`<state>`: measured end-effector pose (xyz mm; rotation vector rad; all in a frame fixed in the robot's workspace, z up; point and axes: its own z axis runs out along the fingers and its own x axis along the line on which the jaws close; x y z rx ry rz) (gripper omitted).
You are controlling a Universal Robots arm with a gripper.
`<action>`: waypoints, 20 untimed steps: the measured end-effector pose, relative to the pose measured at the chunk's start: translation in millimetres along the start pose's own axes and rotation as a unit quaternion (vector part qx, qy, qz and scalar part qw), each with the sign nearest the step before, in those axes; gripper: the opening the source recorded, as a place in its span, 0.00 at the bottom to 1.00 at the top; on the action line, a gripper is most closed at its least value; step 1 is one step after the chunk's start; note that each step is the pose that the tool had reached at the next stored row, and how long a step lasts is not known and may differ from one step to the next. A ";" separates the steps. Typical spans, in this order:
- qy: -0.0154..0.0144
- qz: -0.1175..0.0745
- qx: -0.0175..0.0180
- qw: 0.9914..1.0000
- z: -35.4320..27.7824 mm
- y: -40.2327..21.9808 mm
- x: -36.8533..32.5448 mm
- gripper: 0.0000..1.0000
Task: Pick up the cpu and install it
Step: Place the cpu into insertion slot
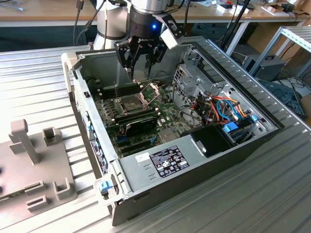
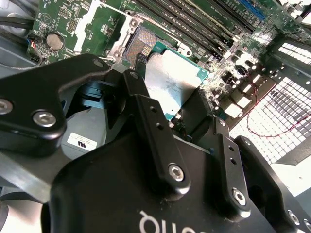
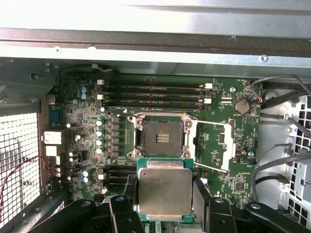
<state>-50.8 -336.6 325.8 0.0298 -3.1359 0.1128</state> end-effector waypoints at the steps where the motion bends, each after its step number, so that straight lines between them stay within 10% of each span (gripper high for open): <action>1: 0.000 0.000 0.000 1.000 0.0 0.0 0.0 0.55; 7: 0.000 0.004 0.000 1.000 0.0 0.1 0.0 0.55; 13: 0.004 0.050 0.000 0.999 0.4 0.1 0.0 0.55; 20: 0.010 0.135 -0.001 0.991 1.0 0.1 0.0 0.55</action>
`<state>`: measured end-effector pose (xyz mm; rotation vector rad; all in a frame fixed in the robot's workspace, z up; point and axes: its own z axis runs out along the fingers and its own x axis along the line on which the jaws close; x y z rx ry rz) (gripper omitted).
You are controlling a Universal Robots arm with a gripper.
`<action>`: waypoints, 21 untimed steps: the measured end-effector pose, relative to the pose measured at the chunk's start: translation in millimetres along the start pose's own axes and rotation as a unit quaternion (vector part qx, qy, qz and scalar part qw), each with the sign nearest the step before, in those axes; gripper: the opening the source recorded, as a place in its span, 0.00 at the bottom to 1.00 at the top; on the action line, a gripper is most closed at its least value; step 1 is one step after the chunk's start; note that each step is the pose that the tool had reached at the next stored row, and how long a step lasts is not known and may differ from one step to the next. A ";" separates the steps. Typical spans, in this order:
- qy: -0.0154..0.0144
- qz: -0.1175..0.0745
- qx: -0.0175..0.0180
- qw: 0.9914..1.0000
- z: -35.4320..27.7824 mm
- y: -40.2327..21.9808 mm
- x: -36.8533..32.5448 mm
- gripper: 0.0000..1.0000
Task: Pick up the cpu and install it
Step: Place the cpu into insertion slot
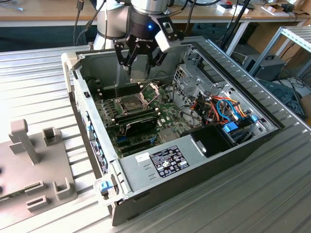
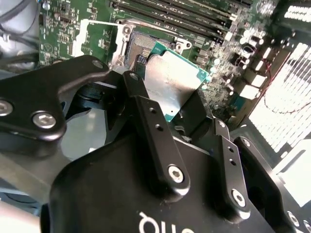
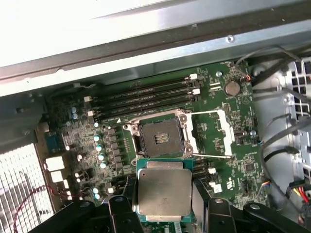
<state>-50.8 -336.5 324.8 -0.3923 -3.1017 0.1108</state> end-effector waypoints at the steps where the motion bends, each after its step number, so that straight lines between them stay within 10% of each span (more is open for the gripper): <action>1: 0.001 0.010 0.000 1.000 0.1 0.0 0.0 0.55; 9: 0.004 0.061 0.000 0.998 0.4 0.0 0.0 0.55; 21: 0.005 0.071 0.000 0.997 0.4 0.0 0.0 0.55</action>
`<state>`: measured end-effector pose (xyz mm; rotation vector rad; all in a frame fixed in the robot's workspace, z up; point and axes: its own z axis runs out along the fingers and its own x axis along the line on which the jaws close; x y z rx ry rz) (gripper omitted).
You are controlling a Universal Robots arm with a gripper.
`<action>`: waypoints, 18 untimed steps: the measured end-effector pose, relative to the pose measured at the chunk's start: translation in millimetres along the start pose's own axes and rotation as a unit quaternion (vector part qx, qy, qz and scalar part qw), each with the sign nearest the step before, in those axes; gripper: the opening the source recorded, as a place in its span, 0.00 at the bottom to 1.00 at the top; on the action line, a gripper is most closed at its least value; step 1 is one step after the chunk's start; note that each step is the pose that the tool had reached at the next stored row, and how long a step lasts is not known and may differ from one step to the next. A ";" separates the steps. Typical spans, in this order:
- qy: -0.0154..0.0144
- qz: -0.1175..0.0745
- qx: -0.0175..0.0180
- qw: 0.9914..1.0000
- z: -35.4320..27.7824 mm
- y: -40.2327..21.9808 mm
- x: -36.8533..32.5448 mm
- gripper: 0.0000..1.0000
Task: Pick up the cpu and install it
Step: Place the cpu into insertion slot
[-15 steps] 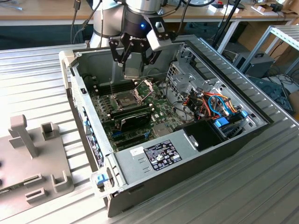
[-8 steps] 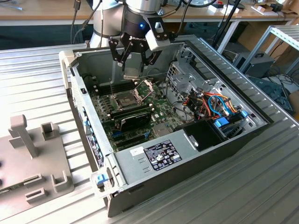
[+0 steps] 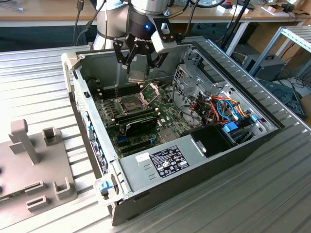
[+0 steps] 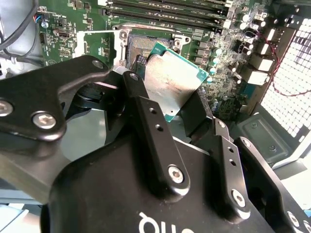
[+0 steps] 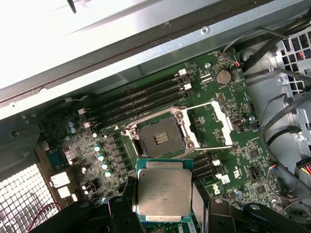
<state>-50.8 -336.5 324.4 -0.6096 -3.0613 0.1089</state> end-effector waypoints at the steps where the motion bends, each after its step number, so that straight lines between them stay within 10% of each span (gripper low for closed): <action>1: 0.000 0.006 0.000 1.000 0.0 0.0 0.0 0.55; 18: 0.002 0.027 0.000 1.000 0.1 0.0 0.0 0.55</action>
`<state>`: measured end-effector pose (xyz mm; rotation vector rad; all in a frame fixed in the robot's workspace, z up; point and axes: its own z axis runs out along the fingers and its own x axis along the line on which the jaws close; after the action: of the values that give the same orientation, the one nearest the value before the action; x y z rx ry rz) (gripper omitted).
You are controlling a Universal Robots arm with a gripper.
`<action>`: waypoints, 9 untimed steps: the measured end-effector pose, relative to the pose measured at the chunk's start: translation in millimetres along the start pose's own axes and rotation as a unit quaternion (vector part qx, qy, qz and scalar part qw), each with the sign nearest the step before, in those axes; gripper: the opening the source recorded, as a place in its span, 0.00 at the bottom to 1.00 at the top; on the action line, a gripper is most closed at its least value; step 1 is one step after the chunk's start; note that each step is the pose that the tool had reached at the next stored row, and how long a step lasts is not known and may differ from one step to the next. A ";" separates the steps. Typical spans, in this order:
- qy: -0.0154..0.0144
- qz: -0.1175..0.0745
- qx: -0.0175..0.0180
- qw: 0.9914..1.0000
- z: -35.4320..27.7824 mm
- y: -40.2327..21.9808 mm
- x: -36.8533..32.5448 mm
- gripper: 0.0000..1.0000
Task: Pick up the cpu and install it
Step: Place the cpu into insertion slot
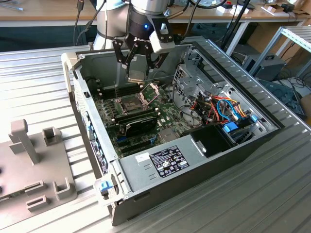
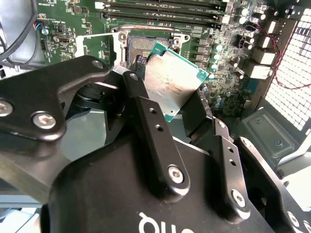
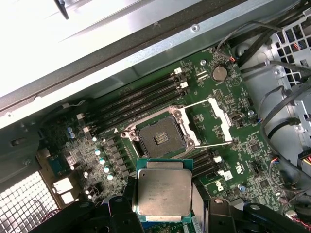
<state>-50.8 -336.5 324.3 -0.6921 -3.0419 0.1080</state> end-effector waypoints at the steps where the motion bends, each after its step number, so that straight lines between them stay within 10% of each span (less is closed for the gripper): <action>1: 0.000 0.001 0.000 1.000 0.0 0.0 0.0 0.55; 9: 0.001 0.007 0.000 1.000 0.1 0.0 0.0 0.55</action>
<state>-50.8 -336.5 324.3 -0.7137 -3.0364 0.1077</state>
